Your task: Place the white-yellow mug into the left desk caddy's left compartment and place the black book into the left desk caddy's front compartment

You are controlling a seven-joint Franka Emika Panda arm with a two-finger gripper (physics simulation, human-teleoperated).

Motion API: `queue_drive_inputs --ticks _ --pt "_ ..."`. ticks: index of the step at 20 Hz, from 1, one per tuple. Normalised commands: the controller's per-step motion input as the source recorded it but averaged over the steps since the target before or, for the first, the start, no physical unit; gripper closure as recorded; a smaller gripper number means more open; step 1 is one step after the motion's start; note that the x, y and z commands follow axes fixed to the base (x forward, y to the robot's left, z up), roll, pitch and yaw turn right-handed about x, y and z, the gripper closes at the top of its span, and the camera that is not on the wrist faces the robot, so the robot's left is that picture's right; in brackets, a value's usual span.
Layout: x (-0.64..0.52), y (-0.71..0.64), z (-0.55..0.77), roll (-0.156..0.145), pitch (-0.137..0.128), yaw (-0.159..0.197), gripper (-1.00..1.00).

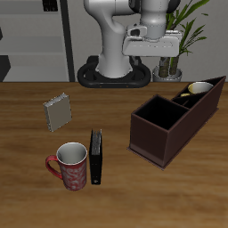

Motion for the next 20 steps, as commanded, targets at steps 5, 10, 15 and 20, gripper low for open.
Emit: queue_drive_inputs --ticks 5,10,15,20 --pt "0.16 -0.51 0.11 -0.064 0.055 -0.016 -1.0" --pt "0.22 -0.36 0.13 -0.001 0.078 -0.007 -1.0" --pt "0.29 -0.34 -0.05 0.056 0.107 0.037 -1.0" --pt "0.2 -0.52 0.03 -0.024 0.012 0.013 -1.0"
